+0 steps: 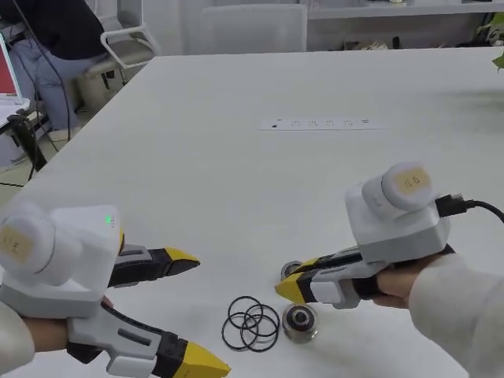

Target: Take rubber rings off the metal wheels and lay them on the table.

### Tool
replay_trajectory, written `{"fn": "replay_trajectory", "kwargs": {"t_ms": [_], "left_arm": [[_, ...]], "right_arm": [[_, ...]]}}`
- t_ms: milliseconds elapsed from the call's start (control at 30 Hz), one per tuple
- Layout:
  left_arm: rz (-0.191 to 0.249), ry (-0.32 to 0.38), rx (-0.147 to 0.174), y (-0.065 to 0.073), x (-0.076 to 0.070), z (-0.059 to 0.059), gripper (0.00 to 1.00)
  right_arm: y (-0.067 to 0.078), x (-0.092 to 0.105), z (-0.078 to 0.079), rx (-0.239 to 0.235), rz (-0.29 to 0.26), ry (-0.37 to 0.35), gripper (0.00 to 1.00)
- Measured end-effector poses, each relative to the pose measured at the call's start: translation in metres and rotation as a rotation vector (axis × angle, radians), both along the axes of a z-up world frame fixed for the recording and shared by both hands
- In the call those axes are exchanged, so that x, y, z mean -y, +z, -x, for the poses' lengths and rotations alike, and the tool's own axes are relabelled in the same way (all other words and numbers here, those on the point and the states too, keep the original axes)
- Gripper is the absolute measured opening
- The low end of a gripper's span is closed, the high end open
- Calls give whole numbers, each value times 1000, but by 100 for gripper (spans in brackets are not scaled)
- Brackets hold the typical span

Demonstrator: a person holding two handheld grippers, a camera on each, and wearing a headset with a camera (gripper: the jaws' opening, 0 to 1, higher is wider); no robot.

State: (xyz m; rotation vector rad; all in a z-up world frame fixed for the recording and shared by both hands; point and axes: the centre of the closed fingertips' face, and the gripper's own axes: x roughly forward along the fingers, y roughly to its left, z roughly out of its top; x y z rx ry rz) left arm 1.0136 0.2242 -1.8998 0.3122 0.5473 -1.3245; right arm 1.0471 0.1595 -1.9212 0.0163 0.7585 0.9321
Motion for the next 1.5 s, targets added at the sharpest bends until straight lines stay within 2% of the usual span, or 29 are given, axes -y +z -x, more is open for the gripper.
{"fn": "replay_trajectory", "kwargs": {"t_ms": [133,267,433,600,767,900,1200,1367,1500], "left_arm": [[6,-4,-4,1,1,1,83],[17,0,-9,3,2,1,84],[20,-5,-8,4,3,2,83],[30,-3,-6,6,4,1,83],[39,-1,-2,7,4,0,83],[51,3,-2,9,4,0,84],[74,15,-4,13,5,-1,84],[95,32,-4,16,4,-4,84],[88,26,-13,14,4,-1,84]], "right_arm": [[4,1,1,27,17,20,28],[13,0,3,56,24,40,34],[27,4,0,160,60,68,46],[32,10,4,202,92,91,60],[42,19,7,229,72,82,73],[47,31,11,250,59,61,78],[53,59,20,259,38,-7,86],[41,69,32,218,50,-13,88],[30,75,44,177,61,-8,88]]}}
